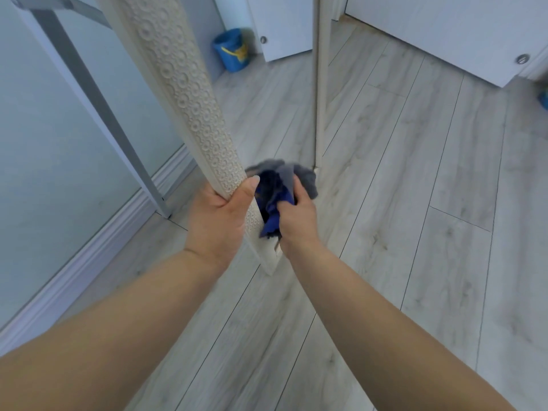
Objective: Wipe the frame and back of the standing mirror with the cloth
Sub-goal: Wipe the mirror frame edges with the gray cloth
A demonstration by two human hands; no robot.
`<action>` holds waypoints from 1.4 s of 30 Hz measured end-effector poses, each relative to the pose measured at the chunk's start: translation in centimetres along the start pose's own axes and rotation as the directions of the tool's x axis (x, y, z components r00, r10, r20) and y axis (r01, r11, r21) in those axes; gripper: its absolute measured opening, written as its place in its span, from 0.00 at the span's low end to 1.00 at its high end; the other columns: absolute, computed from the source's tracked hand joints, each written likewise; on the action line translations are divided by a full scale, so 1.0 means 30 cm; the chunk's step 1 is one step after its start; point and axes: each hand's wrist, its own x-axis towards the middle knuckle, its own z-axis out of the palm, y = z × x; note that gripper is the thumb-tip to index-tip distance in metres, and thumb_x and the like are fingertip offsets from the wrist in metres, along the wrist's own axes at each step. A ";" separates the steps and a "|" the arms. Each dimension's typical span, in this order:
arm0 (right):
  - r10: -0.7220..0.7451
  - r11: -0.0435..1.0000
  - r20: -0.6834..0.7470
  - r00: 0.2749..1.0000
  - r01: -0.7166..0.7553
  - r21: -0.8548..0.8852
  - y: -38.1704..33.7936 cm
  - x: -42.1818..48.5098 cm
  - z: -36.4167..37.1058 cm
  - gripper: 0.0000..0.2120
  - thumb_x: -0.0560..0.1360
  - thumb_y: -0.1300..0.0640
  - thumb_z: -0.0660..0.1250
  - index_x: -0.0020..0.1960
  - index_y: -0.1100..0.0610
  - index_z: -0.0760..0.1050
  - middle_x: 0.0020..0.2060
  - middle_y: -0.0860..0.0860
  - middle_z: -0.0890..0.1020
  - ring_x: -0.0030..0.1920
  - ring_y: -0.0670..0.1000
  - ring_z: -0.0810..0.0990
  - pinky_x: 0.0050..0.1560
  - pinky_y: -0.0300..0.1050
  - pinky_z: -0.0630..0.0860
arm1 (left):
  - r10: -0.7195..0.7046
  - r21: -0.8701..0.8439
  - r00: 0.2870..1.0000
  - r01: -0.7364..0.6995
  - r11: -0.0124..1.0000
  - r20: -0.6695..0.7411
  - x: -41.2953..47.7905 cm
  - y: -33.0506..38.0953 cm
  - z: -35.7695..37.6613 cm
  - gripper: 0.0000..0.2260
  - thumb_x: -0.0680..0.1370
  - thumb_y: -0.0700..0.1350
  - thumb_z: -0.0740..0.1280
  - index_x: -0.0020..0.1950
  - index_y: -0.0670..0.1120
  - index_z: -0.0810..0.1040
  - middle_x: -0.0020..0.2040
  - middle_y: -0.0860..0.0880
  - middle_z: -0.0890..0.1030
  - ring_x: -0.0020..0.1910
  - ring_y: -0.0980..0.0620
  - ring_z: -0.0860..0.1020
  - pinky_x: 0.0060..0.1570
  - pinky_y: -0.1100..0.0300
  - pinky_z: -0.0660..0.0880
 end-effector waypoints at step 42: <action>0.527 0.836 -0.106 0.843 -0.492 0.244 -0.029 0.273 0.019 0.08 0.78 0.48 0.65 0.51 0.52 0.79 0.50 0.52 0.82 0.56 0.58 0.79 0.54 0.54 0.78 | 0.084 -0.070 0.984 -0.073 0.995 0.159 -0.014 0.013 0.010 0.15 0.83 0.38 0.61 0.49 0.48 0.87 0.49 0.47 0.88 0.53 0.46 0.85 0.59 0.48 0.79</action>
